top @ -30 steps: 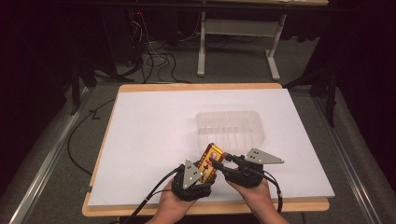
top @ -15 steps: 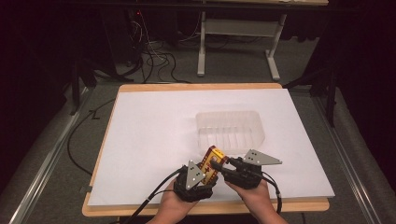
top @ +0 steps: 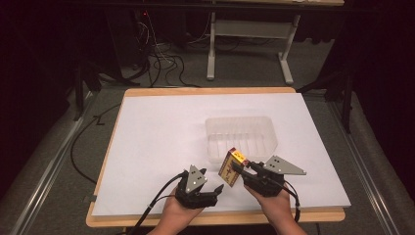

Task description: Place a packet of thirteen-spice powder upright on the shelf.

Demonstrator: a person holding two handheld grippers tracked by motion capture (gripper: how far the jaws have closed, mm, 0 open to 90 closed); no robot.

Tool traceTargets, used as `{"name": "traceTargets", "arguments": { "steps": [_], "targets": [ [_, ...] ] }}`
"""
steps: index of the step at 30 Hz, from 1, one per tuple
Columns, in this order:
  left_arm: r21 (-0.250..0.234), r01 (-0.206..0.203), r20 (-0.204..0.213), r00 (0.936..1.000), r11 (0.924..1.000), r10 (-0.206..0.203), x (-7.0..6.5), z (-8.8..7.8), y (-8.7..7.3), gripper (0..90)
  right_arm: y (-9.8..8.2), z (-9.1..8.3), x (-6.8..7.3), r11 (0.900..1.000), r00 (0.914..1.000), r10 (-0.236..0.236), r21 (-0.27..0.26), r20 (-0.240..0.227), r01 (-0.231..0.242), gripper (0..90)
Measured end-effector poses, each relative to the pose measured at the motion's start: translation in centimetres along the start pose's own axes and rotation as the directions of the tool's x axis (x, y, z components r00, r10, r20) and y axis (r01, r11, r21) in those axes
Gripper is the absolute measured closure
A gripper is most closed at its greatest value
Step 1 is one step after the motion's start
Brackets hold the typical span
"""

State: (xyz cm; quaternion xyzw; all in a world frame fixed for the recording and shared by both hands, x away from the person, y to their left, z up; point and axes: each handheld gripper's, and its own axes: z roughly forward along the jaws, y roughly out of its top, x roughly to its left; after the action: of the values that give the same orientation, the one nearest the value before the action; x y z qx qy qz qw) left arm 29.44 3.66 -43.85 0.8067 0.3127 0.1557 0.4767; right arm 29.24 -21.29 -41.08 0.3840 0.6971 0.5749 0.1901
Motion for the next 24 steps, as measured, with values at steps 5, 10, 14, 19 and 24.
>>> {"name": "traceTargets", "arguments": {
  "steps": [5, 10, 14, 19, 24],
  "targets": [
    [0.013, 0.001, -0.039, 0.9992, 0.9999, -0.001, 1.8, -0.2, -0.5, 26.3, 0.1, -0.7, -0.6, 1.0, 0.9985, -0.011, -0.003, 0.054, 0.011, 68.1],
    [-0.001, 0.056, -0.053, 0.997, 0.9984, -0.056, 4.2, -0.7, -0.6, 27.2, 0.1, -1.3, -1.3, 1.0, 0.9966, -0.004, -0.012, 0.082, 0.005, 68.1],
    [-0.006, 0.09, -0.085, 0.9923, 0.9959, -0.09, 6.1, -1.4, -0.7, 27.2, 0.1, -1.7, -1.7, 1.0, 0.9944, -0.008, -0.013, 0.106, 0.01, 68.1],
    [-0.002, 0.125, -0.142, 0.9822, 0.9922, -0.124, 8.3, -2.4, -0.9, 26.0, 0.3, -2.3, -2.2, 0.999, 0.9895, -0.031, -0.021, 0.141, 0.034, 68.0],
    [0.014, 0.114, -0.204, 0.9729, 0.9934, -0.109, 10.1, -4.4, -1.5, 24.3, 0.4, -3.2, -3.1, 0.999, 0.9824, -0.023, -0.033, 0.186, 0.03, 68.1]
  ]
}}
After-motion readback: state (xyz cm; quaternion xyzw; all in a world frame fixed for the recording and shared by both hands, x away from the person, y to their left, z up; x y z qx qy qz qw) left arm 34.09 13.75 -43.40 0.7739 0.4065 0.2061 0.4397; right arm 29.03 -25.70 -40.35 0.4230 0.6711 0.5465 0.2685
